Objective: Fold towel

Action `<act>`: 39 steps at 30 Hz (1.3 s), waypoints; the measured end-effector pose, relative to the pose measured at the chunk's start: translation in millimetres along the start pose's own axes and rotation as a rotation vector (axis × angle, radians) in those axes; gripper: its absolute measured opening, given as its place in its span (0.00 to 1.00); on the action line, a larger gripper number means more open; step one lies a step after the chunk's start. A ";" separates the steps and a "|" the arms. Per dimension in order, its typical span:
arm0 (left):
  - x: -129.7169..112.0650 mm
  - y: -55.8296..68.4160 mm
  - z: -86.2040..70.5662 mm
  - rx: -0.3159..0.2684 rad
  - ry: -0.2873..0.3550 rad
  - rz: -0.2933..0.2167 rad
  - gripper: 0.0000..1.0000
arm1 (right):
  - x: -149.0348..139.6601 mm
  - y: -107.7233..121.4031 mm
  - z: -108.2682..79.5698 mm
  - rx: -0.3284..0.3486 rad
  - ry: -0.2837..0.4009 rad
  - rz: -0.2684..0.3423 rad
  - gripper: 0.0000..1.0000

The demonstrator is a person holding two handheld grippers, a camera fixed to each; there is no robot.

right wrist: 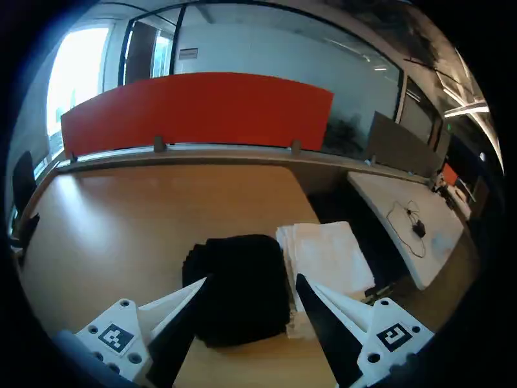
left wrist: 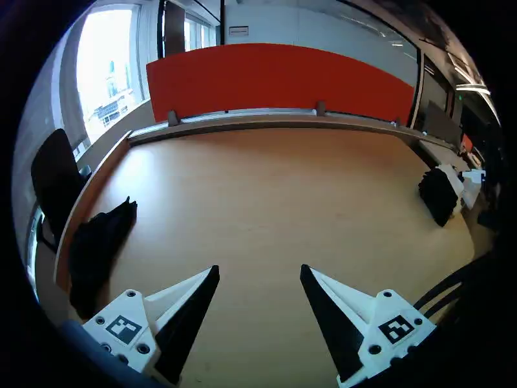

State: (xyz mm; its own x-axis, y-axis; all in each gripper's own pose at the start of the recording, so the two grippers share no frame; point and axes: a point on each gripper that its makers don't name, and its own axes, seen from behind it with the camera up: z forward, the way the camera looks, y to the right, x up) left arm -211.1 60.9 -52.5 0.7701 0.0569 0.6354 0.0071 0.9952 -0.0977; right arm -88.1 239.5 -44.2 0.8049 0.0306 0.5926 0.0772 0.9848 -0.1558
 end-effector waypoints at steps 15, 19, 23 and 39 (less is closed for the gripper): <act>37.8 -12.7 -5.1 0.030 0.088 -0.047 0.93 | 50.5 -28.6 -26.6 0.039 0.245 0.070 0.97; 48.7 -16.5 -7.7 0.041 0.120 -0.060 0.93 | 66.5 -30.9 -35.7 0.036 0.320 0.105 0.97; 59.1 -17.5 -10.0 0.043 0.152 -0.062 0.93 | 79.0 -34.7 -44.1 0.047 0.376 0.141 0.97; 123.6 -25.1 -29.0 0.058 0.373 -0.086 0.93 | 110.7 -51.4 -58.9 0.036 0.457 0.071 0.97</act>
State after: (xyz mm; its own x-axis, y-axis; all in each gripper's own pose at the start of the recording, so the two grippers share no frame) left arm -97.6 40.7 6.3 0.9475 -0.0495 0.3159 0.0540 0.9985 -0.0055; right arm 31.7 182.2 -17.1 0.9849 0.0271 0.1712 -0.0010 0.9885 -0.1510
